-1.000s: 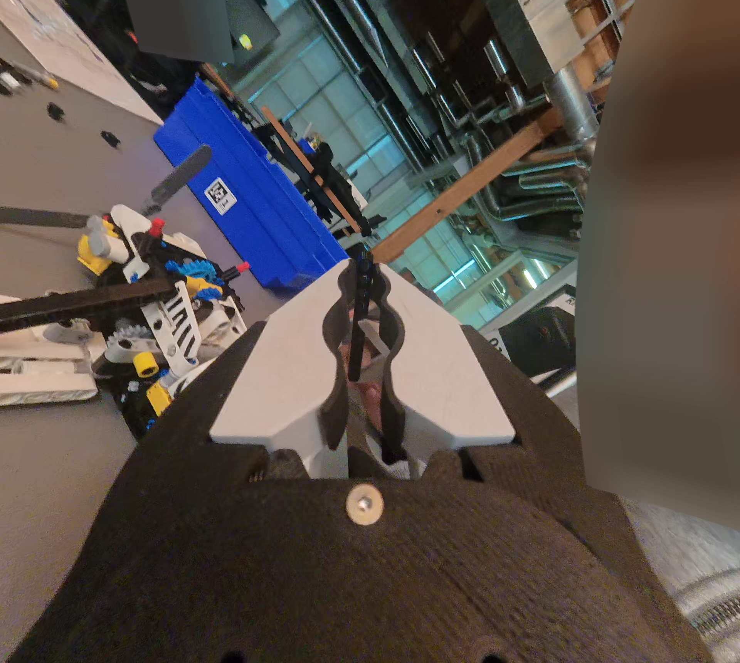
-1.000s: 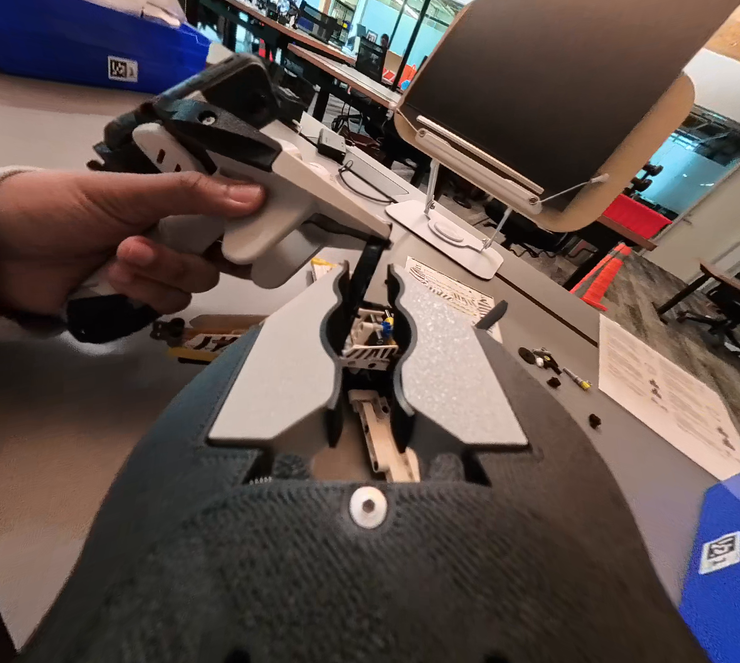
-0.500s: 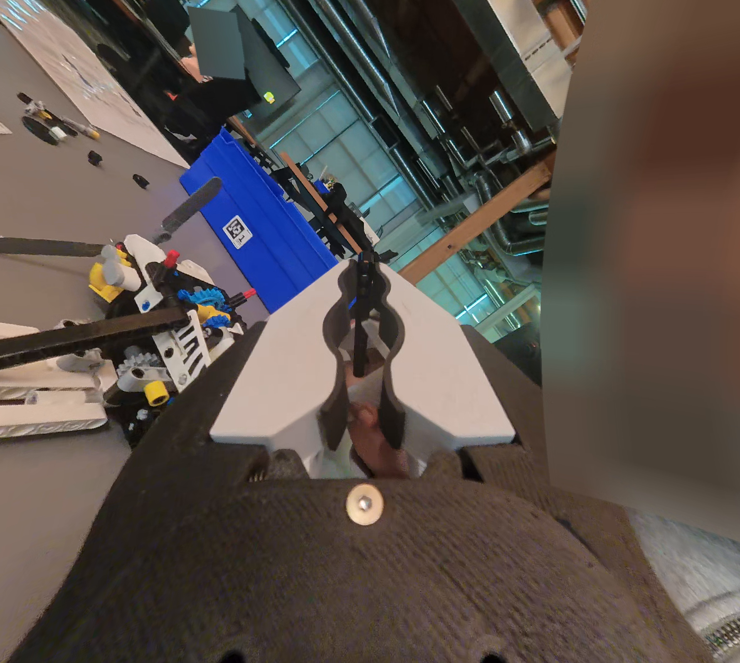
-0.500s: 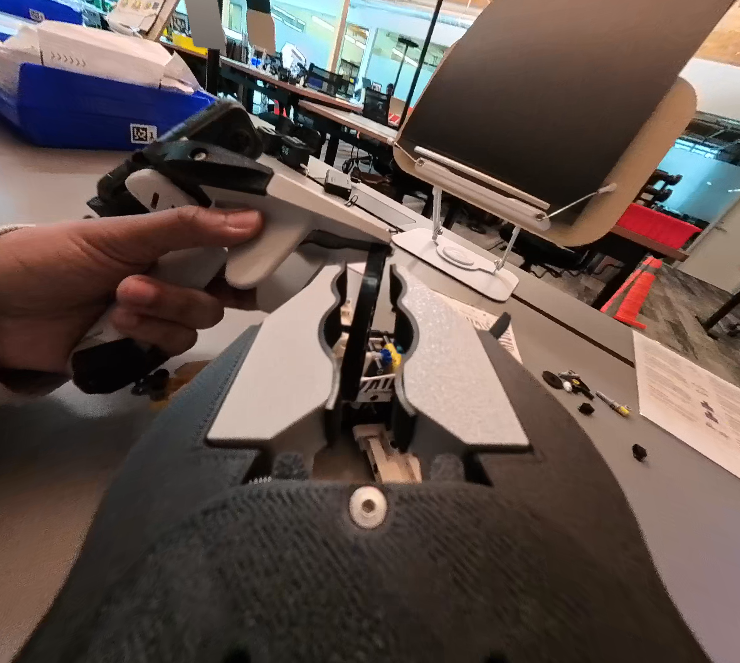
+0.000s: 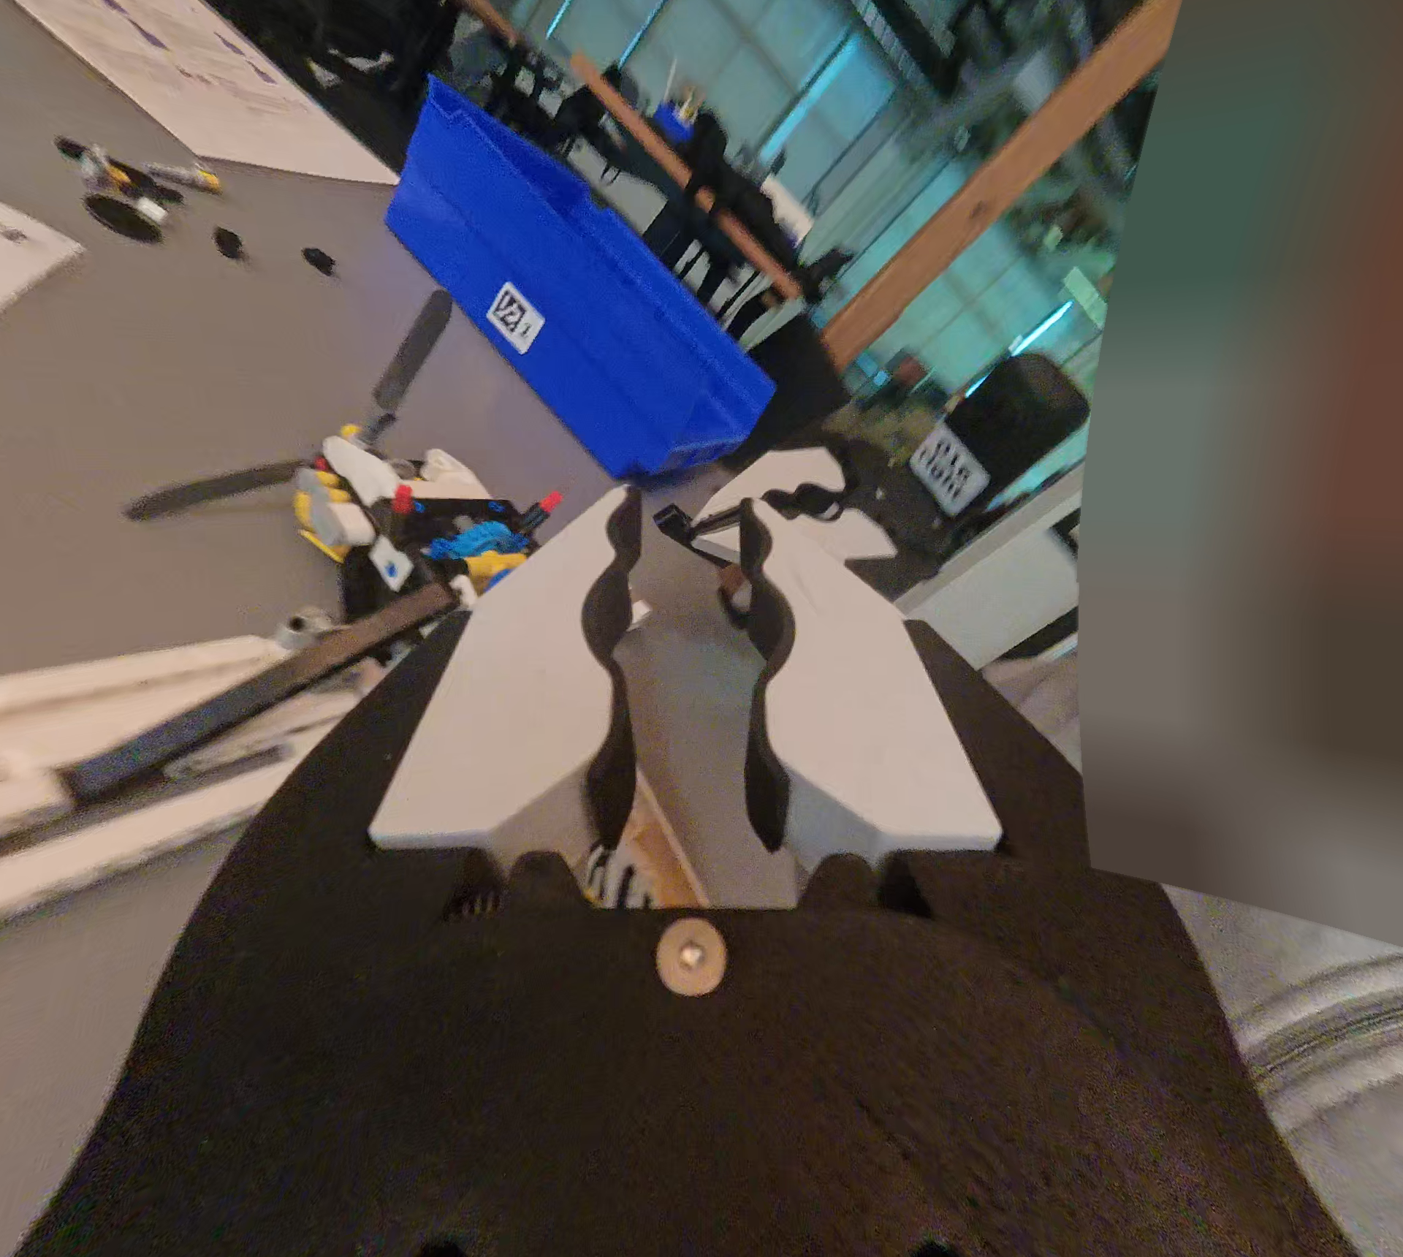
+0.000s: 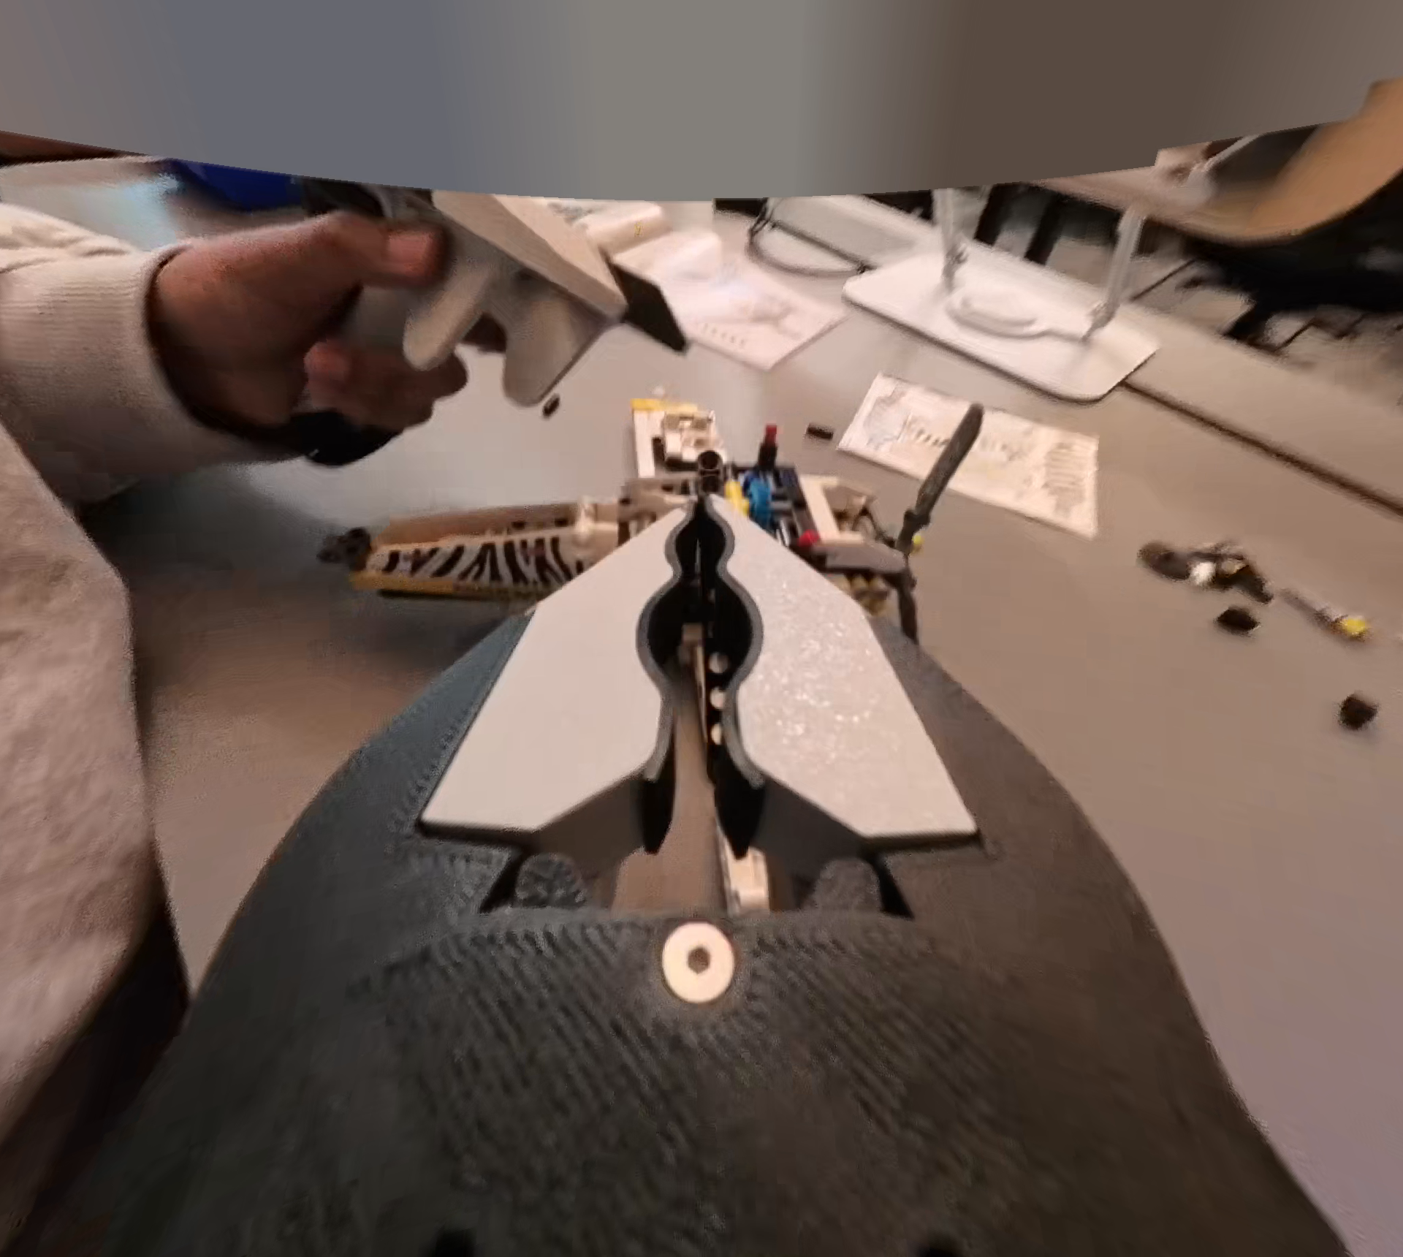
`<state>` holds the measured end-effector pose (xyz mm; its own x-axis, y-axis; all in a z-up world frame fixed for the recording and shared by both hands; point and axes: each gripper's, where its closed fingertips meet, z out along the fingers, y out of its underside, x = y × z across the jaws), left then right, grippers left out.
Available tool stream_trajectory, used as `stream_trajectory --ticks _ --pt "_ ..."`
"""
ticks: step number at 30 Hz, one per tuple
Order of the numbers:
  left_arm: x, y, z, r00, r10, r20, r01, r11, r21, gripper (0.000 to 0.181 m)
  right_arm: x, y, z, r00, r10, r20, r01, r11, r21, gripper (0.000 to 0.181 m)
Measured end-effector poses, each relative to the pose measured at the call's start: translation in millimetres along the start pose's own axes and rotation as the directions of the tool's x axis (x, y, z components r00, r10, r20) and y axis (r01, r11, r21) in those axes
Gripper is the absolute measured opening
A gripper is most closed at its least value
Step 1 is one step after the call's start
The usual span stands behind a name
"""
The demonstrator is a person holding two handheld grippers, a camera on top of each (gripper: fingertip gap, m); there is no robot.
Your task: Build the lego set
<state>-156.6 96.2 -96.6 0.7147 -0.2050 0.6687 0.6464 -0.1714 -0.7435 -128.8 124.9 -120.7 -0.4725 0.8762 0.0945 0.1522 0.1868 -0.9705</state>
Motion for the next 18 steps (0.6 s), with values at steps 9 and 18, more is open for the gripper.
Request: stream_trajectory --ticks 9,18 --pt "-19.4 53.1 26.2 0.969 0.232 0.084 -0.182 0.902 -0.39 0.031 -19.0 19.8 4.4 0.994 -0.075 0.079 0.079 0.995 -0.058 0.0" --pt "9.3 40.8 24.1 0.986 -0.118 -0.118 0.081 0.956 -0.28 0.006 -22.9 -3.8 -3.4 0.991 -0.119 0.066 0.112 0.989 0.099 0.0"
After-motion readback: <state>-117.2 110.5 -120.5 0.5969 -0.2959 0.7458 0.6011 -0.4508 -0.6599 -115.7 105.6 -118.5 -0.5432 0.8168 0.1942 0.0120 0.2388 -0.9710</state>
